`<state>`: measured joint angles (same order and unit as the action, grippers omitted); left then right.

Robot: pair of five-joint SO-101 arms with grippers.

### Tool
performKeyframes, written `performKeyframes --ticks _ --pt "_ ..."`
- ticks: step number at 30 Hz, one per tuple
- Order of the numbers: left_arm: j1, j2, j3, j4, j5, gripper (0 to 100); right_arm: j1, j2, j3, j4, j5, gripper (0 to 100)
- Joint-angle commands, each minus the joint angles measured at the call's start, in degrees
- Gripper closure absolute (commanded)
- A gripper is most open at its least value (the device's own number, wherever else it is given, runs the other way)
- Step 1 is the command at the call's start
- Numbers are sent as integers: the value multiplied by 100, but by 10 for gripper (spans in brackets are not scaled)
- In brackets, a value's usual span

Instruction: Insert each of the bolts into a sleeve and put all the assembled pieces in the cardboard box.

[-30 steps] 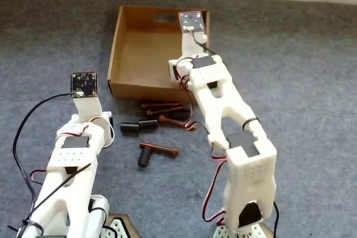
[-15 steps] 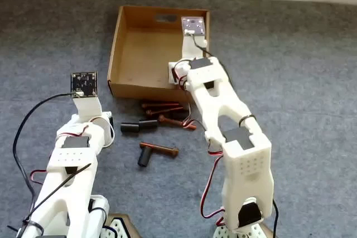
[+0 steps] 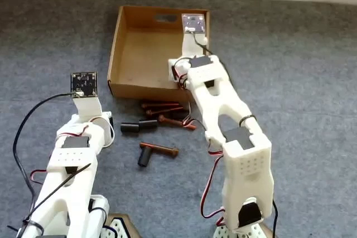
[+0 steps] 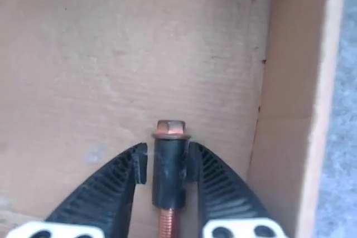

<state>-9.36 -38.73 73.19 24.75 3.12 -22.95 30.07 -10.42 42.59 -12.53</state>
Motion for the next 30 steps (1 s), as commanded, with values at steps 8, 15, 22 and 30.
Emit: performKeyframes --ticks 8,15,22,30 --pt "-57 -31 -171 18 26 991 22 -804 -312 224 -35 991" --pt "-31 -31 -171 18 26 991 -198 -708 -13 224 -26 991" --pt "-31 -31 -171 18 26 991 -602 -629 101 224 633 991" --pt "-40 -31 -171 18 26 991 -453 -4 101 224 615 991"
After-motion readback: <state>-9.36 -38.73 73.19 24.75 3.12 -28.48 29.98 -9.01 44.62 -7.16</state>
